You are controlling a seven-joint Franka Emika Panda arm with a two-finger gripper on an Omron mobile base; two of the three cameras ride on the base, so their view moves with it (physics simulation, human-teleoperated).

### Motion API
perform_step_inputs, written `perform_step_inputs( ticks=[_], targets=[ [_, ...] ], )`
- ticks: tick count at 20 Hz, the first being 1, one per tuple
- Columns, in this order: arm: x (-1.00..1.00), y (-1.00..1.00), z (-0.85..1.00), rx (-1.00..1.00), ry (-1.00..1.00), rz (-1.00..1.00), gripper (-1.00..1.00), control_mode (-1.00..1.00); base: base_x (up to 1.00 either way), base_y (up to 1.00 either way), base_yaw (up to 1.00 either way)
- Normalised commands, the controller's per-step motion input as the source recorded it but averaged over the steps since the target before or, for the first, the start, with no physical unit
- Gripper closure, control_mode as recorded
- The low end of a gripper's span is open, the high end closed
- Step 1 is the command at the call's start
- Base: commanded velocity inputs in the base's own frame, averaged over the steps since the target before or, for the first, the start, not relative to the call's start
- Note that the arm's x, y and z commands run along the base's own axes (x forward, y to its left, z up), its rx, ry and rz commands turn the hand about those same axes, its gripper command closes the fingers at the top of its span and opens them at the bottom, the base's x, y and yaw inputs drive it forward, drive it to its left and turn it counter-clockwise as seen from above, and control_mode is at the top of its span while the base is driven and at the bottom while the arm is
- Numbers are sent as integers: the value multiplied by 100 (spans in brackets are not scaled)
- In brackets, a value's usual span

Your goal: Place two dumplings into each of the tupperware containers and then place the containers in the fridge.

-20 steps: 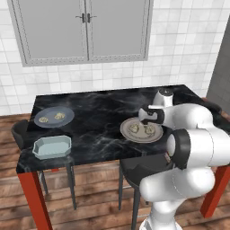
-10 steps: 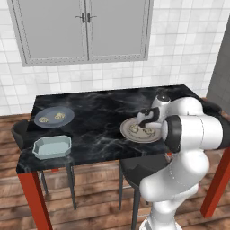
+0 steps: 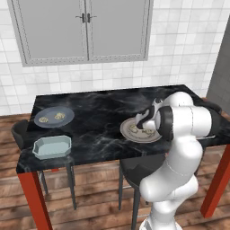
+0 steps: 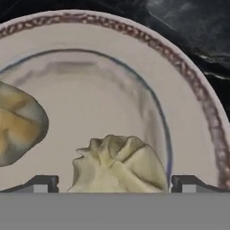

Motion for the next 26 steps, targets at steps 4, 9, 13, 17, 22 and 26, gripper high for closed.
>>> perform_step_inputs(
  ticks=[4,9,13,17,22,26],
  targets=[
    [18,-4,-15,0,0,0,-100,-100,0,0,0],
    [4,0,-7,0,0,0,100,-100,0,0,0],
    [0,0,0,0,0,0,100,-100,0,0,0],
    [-3,-22,34,0,0,0,100,-100,0,0,0],
    [-3,-37,82,0,5,1,100,-100,0,0,0],
    [-12,-46,70,-2,22,0,100,-100,0,0,0]
  ],
)
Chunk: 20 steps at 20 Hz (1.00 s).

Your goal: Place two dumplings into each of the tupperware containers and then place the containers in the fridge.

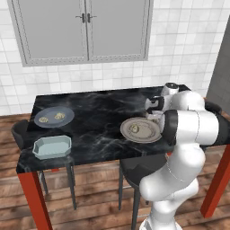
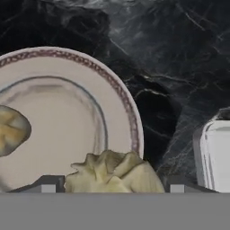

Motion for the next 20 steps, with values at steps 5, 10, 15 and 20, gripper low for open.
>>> perform_step_inputs(
  ticks=[5,10,15,20],
  targets=[
    [-18,-85,17,0,32,-1,100,-100,0,0,0],
    [-24,-100,-7,12,20,-6,100,-100,0,0,0],
    [-6,-80,-35,20,5,-1,100,-100,0,0,0],
    [2,-39,-52,9,0,0,100,-100,0,0,0]
  ],
)
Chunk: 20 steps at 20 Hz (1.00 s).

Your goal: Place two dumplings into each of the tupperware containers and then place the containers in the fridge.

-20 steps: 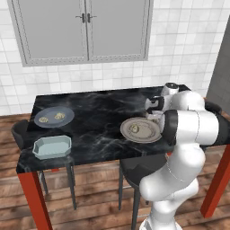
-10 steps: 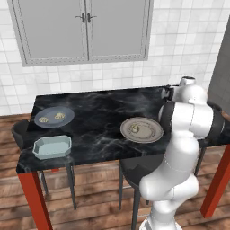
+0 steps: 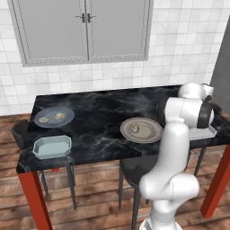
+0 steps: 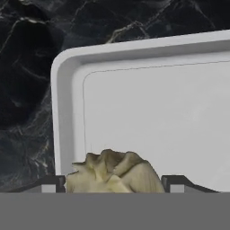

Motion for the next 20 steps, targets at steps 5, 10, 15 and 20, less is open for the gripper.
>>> perform_step_inputs(
  ticks=[5,10,15,20],
  targets=[
    [20,-18,-26,1,1,0,100,-100,0,0,0],
    [44,2,-2,0,4,3,100,-100,0,0,0],
    [19,5,-31,0,1,5,100,-100,0,0,0],
    [0,0,-27,0,1,3,100,-100,0,0,0]
  ],
)
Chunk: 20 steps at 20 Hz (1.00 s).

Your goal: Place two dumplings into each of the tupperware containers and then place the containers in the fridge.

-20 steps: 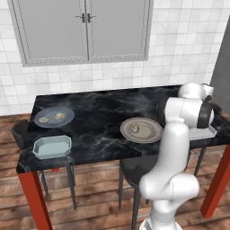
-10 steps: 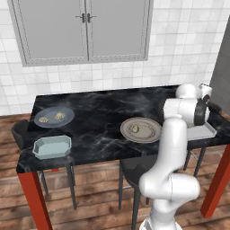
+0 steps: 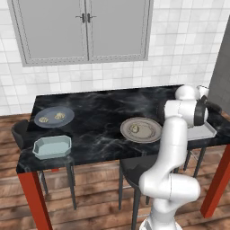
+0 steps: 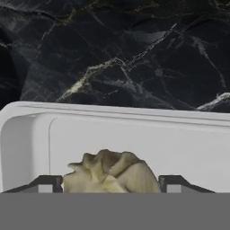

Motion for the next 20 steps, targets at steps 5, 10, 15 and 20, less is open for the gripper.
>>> perform_step_inputs(
  ticks=[5,10,15,20],
  targets=[
    [0,7,-6,0,1,0,-100,-100,0,0,0],
    [0,0,0,0,0,0,-100,-100,0,0,0],
    [-16,0,17,0,0,0,-100,-100,0,0,0],
    [-37,20,49,0,0,0,-100,-100,0,0,0]
  ],
)
